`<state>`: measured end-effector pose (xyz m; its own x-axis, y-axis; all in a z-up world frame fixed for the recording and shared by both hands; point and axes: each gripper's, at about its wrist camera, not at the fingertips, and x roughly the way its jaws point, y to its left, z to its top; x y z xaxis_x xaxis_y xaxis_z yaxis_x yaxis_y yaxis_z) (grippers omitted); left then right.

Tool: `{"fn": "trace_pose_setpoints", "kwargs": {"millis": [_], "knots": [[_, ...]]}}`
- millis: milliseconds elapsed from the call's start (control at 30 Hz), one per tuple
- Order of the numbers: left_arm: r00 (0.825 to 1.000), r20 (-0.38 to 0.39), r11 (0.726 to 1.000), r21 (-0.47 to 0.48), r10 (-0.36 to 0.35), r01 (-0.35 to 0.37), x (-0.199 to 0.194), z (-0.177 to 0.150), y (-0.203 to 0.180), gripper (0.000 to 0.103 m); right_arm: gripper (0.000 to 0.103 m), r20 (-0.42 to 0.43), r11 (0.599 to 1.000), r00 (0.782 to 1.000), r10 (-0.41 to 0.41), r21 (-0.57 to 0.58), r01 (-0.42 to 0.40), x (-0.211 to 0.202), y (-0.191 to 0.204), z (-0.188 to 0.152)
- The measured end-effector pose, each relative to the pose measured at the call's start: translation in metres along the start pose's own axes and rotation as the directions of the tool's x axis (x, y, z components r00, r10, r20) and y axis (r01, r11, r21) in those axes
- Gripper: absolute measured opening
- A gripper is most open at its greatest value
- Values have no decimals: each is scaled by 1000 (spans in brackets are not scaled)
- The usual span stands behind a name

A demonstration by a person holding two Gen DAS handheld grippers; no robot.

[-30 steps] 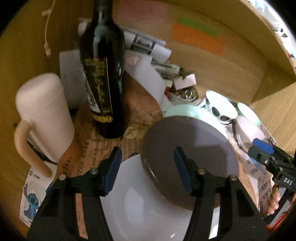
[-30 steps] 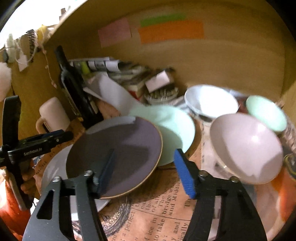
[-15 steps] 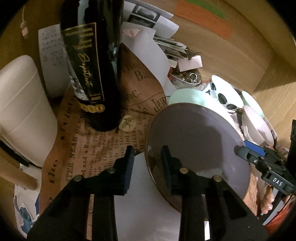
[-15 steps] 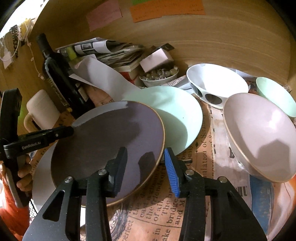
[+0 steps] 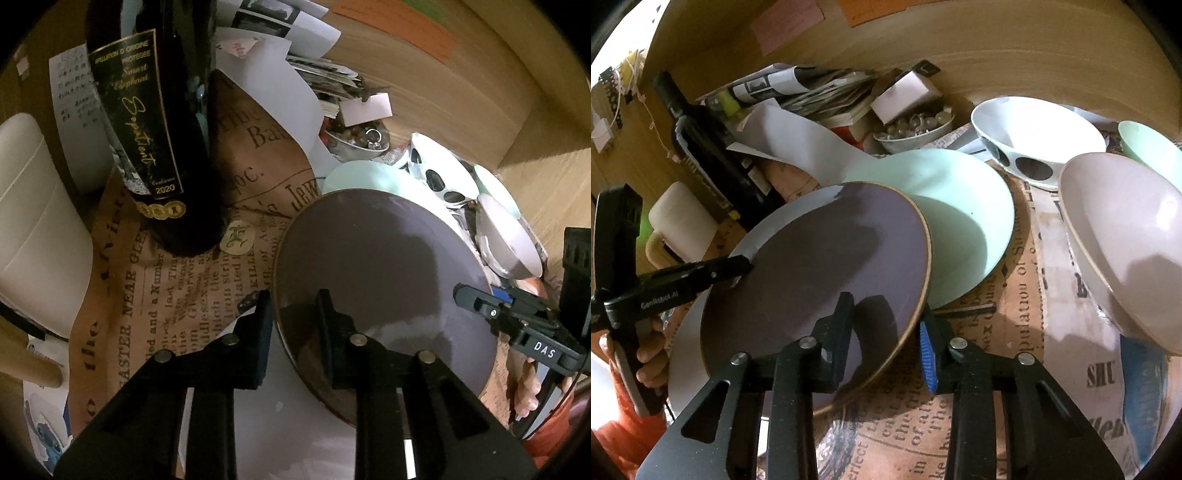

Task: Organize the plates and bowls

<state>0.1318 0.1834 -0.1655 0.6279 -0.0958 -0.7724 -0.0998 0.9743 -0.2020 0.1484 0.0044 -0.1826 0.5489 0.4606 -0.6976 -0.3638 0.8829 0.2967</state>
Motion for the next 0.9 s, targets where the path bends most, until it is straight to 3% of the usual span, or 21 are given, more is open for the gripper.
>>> {"fn": "trace_pose_setpoints", "kwargs": {"millis": [300,900], "knots": [[1000,18,1000,-10,5,-5,-4,-3,-5,23,29,25,1000,1000,-8,-12,8,-10,-1,0],[992,125,1000,24,-3,0,-45,-18,-28,23,29,131,998,991,-16,-51,22,-61,1,-10]]}}
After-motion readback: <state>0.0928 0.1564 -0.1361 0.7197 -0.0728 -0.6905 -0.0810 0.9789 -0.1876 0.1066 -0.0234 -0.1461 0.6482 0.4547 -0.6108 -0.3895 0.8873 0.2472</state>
